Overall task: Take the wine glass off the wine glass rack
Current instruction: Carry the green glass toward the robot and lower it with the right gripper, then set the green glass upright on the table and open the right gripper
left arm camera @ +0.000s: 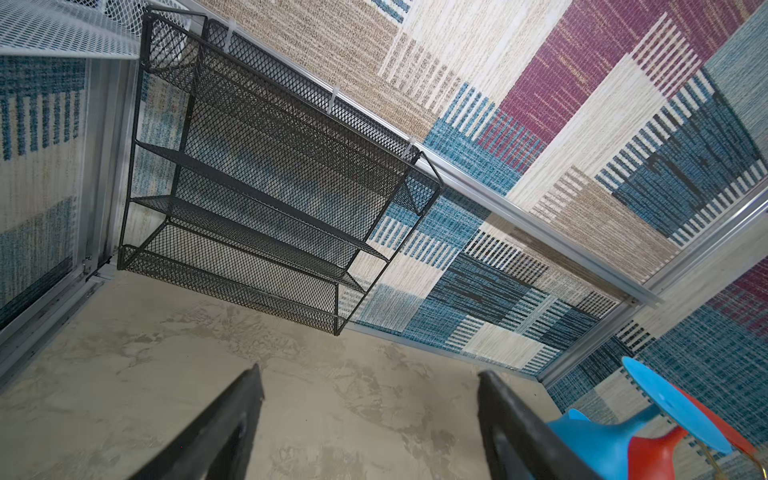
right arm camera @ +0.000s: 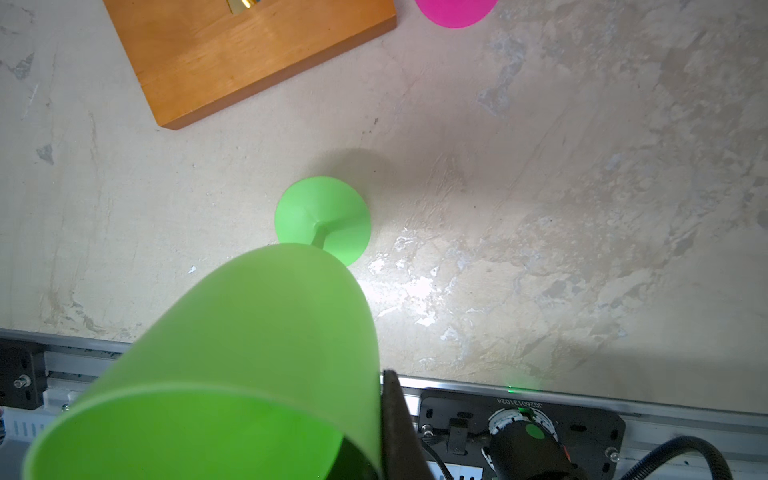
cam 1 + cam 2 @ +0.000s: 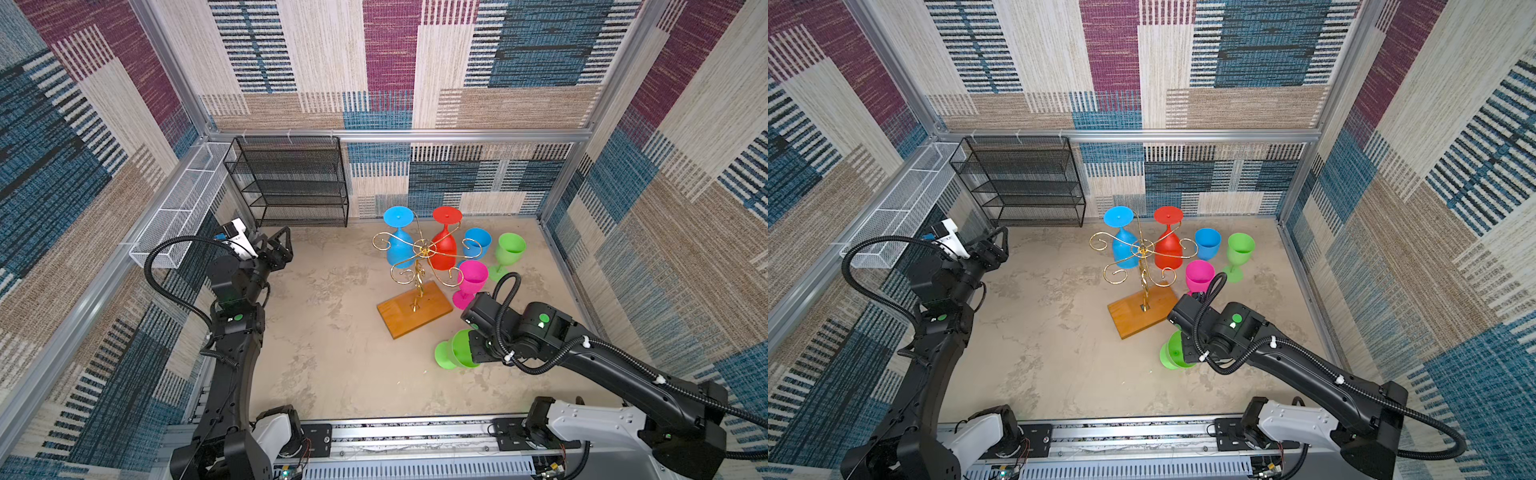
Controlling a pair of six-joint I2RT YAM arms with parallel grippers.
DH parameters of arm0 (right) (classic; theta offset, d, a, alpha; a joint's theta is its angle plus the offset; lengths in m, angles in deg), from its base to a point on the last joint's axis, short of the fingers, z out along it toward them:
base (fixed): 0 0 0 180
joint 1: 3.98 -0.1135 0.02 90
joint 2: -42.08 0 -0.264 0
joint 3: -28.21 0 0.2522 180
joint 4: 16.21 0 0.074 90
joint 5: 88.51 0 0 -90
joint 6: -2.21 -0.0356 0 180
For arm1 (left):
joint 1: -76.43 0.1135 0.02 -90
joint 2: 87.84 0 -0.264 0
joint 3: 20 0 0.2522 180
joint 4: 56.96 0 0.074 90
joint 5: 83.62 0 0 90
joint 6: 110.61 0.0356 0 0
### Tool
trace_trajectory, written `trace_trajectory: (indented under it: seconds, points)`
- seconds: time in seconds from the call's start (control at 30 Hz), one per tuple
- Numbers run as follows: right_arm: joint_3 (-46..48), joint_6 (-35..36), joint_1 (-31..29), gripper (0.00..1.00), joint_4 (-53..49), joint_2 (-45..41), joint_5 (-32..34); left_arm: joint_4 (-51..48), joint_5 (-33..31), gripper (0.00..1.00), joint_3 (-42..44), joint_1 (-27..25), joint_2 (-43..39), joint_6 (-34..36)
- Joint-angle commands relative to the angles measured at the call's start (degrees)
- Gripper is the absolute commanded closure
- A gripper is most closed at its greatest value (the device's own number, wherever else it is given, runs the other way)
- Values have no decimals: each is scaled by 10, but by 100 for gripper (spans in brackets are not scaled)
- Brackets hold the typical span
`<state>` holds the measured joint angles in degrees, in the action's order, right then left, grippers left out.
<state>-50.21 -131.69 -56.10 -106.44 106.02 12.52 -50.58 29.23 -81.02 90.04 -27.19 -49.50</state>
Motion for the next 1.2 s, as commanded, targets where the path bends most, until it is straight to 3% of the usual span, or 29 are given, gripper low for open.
trace_trajectory:
  seconds: [0.0, 0.23, 0.6, 0.83, 1.0, 1.17]
  points:
    - [-11, -7, 10, 100, -3, 15, 20, 6, 4, 18, -3, 0, -2, 10]
    - [-31, 10, 42, 100, -1, 57, 49, 2, 6, 18, -3, 0, -1, 11]
    - [-5, 54, 65, 97, 40, 87, 21, -11, 8, 18, -6, 1, -3, 17]
    - [-4, 65, 66, 80, 58, 93, 17, -13, 7, 18, -6, 0, -1, 17]
    - [-21, 70, 66, 59, 66, 79, 19, -39, -7, 18, -12, 1, -1, 24]
    - [-47, 76, 68, 47, 84, 44, 20, -39, -7, 18, -12, 1, 1, 20]
